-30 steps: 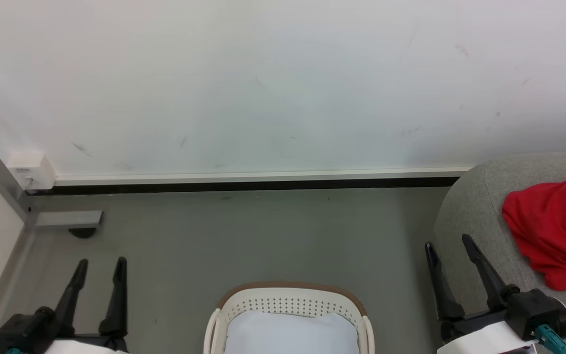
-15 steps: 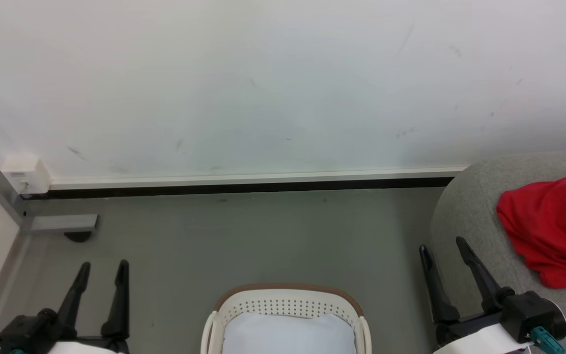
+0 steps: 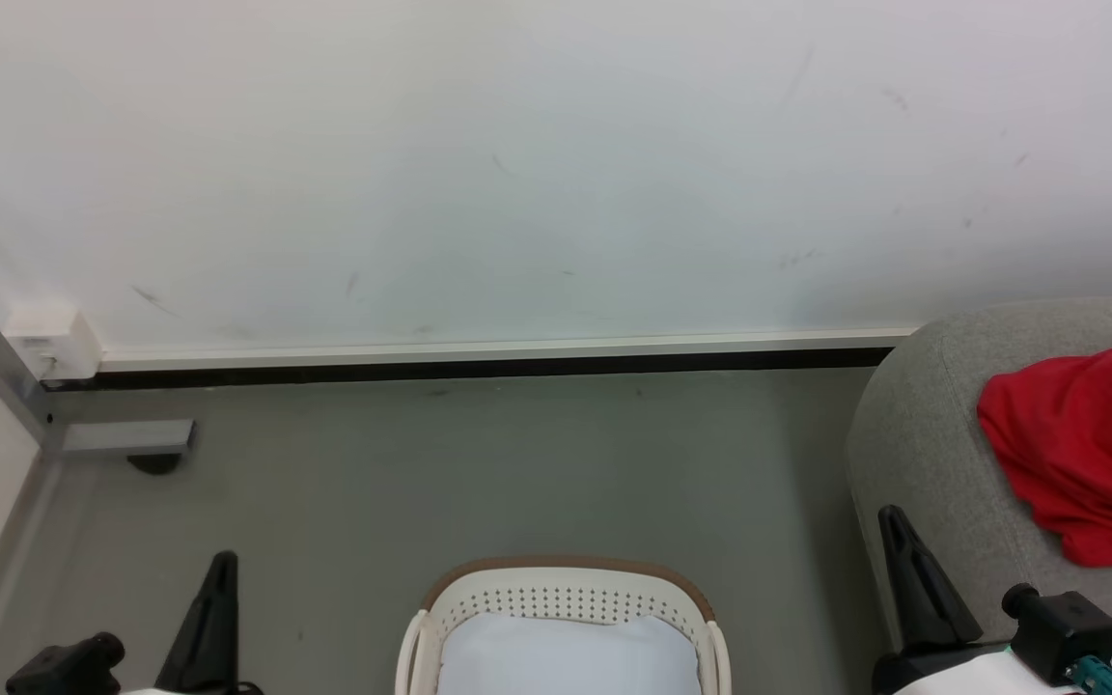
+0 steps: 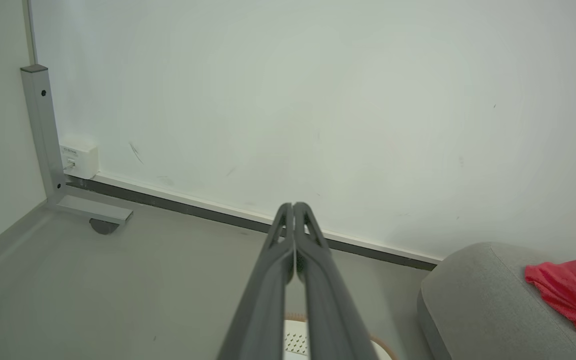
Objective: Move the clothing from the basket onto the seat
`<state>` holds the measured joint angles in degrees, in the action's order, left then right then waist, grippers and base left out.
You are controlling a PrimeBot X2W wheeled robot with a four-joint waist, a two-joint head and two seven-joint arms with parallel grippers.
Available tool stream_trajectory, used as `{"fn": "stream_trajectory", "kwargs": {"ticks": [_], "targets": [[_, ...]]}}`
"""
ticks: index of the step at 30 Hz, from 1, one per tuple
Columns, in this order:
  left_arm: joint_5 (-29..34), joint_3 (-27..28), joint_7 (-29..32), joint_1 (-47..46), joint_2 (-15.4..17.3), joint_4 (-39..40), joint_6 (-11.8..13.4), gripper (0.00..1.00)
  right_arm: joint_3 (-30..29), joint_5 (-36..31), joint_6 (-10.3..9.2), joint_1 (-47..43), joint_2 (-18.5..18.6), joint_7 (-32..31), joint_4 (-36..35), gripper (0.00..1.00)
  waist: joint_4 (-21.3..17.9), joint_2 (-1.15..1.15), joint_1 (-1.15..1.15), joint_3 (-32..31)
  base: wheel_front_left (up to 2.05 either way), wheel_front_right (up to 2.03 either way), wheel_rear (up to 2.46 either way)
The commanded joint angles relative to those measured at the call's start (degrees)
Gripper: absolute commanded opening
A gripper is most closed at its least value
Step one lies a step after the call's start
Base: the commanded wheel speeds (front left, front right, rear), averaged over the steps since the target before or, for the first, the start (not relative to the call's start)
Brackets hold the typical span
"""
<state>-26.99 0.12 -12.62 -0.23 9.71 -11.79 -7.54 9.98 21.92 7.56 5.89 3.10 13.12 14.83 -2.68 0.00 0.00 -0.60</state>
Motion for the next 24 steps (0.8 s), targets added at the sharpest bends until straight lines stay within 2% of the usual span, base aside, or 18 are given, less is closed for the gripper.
{"fn": "stream_trajectory", "kwargs": {"ticks": [1, 24], "targets": [[-2.3, 0.7, 0.4, -1.4, 0.2, 0.7, 0.0, 0.0, -0.6, 2.6, -0.01, 1.1, 0.4, -0.3, -0.9, 0.0, 0.0, 0.0, 0.0, 0.0, 0.0, 0.0, 0.0], [-21.2, 2.4, 6.1, -3.1, -1.8, -0.2, 0.0, 0.0, -3.5, 24.5, -0.04, 1.1, 1.7, -4.6, -0.9, 0.0, 0.6, 0.0, 0.0, 0.1, 0.0, 0.0, 0.0]]}}
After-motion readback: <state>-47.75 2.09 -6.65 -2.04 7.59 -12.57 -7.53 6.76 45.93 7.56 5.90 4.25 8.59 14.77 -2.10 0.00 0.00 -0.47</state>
